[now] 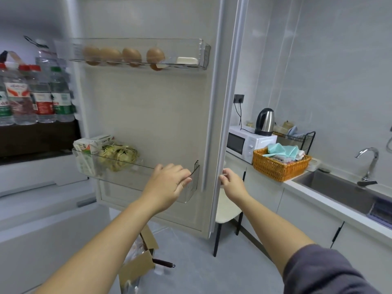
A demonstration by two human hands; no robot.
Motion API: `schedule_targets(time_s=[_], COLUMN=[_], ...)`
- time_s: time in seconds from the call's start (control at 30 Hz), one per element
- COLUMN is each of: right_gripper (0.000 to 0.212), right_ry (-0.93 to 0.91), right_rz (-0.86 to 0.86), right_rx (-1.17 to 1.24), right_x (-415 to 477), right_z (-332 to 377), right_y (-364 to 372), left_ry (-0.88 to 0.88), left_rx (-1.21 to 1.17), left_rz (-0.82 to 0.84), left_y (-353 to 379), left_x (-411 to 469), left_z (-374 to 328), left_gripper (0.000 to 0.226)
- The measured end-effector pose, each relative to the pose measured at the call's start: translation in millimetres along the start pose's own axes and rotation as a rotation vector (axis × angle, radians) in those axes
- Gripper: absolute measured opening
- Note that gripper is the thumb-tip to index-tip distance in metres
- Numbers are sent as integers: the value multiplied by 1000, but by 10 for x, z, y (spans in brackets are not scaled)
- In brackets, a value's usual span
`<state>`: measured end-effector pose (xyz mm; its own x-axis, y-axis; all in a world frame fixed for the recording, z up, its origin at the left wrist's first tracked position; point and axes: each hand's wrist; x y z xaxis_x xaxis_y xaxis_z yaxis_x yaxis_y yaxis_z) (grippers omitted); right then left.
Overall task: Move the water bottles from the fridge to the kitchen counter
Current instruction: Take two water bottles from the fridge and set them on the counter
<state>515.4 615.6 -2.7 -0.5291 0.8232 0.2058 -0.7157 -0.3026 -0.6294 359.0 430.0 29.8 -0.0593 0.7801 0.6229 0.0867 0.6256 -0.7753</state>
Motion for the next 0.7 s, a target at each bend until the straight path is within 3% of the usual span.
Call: schedule_targets(time_s=[0.7], right_gripper=[32], right_ry=[-38], right_rz=[-7], right_rx=[110], right_x=[251], right_z=[-270], right_y=[122], left_ry=[-51], left_rx=[25], left_rz=[-101], left_y=[183], left_x=[69], left_z=[-48], left_gripper=[37])
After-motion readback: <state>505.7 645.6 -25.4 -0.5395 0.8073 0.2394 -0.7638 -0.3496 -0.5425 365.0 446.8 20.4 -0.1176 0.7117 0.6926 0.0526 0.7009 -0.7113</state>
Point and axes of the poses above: each hand's wrist, its own x-axis towards the middle knuckle, its own y-axis out of the palm, z = x × y, and after that the axes turned 6 degrees about -x, right-handed
